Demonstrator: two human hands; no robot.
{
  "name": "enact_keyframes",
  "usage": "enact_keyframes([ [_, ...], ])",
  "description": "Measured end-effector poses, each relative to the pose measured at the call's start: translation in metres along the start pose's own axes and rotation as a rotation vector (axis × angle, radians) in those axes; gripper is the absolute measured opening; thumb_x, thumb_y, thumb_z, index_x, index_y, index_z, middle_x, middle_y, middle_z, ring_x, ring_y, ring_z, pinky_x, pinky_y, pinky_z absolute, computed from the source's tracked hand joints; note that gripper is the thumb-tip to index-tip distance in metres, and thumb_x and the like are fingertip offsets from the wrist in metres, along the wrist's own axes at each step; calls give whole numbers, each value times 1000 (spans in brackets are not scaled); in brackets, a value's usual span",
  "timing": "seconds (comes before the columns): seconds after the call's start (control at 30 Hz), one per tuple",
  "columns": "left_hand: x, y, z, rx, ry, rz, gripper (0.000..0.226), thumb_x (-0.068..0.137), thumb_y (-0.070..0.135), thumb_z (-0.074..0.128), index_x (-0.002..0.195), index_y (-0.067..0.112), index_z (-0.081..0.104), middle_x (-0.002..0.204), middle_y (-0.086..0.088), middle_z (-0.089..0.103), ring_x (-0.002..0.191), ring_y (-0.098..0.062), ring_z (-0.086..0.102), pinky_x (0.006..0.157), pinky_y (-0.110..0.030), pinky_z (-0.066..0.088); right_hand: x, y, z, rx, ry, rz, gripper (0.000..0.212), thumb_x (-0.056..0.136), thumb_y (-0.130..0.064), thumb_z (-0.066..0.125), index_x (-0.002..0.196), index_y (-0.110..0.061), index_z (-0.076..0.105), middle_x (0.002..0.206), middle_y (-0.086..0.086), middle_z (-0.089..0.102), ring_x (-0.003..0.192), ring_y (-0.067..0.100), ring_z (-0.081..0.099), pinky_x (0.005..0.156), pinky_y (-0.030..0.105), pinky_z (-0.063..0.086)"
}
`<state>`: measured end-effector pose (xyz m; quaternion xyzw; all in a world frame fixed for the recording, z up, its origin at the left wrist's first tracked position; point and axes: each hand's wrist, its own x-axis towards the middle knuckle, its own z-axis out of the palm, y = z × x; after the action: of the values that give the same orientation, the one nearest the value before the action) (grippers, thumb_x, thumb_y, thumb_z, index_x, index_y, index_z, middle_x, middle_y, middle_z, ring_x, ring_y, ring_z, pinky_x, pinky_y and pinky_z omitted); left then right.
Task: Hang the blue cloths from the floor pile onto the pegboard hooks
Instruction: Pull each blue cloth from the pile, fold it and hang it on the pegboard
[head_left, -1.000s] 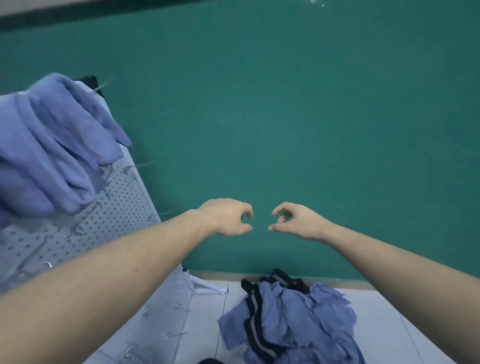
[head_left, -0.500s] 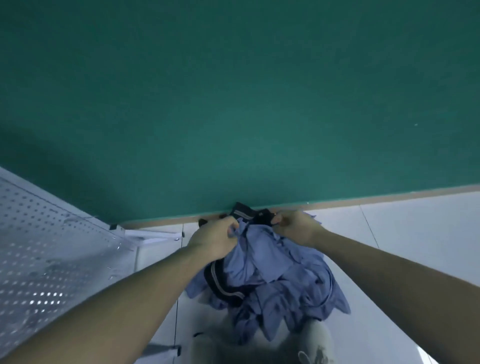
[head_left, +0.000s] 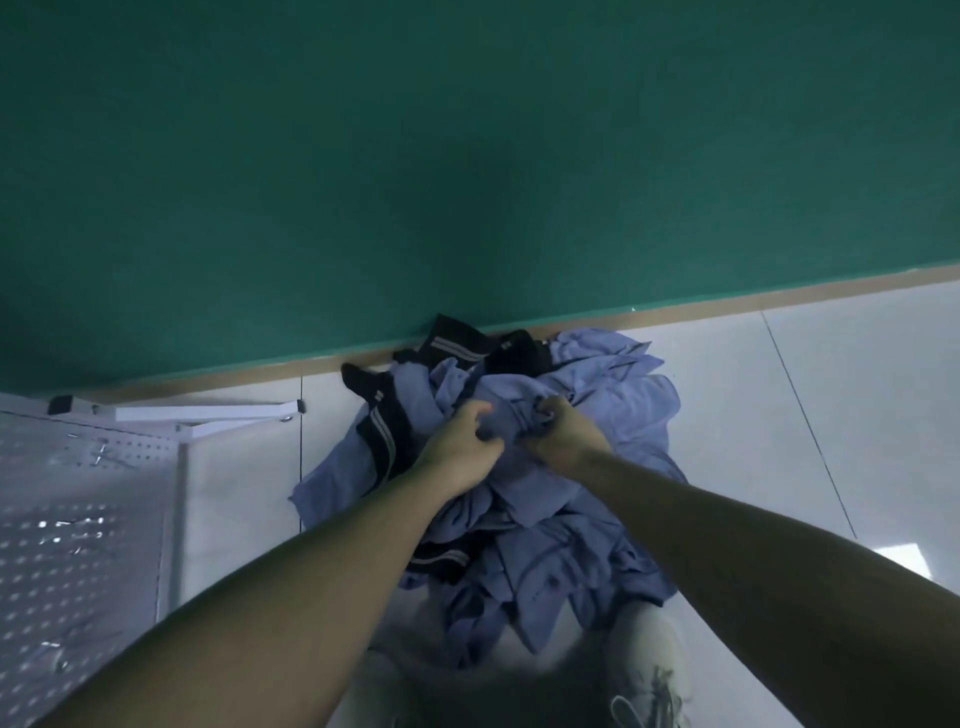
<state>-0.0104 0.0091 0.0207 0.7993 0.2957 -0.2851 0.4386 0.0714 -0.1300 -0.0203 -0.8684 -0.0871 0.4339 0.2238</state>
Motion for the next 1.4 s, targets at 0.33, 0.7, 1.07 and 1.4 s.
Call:
enact_keyframes([
  [0.33,-6,19,3,-540,-9,-260,90,82,68,67,154,32,28,143,-2,49,122,-29,55,82,-43,52,-41,1,-5,-109,-36,-350,42,99,-22,51,140,-22,40,98,9,61,87,30,57,71,38,44],
  [0.7,-83,55,-36,-911,157,-135,30,98,-2,53,121,8,69,108,-17,73,88,-27,66,68,-30,51,-140,-32,-53,-1,40,-562,10,96,-34,65,95,-30,56,83,-15,58,76,11,54,71,33,41],
  [1.07,-231,111,-103,-1033,299,237,15,101,13,56,101,12,71,105,-10,73,95,-22,68,79,-33,57,-264,-70,-100,393,351,-623,29,84,-26,61,71,-21,36,65,-7,37,61,6,33,61,27,32],
  [1.4,-351,153,-163,-957,403,503,20,104,10,49,95,19,66,81,1,62,68,-9,58,62,-21,51,-323,-99,-145,432,451,-366,22,96,-19,54,77,-17,43,72,2,46,72,20,44,71,34,39],
])
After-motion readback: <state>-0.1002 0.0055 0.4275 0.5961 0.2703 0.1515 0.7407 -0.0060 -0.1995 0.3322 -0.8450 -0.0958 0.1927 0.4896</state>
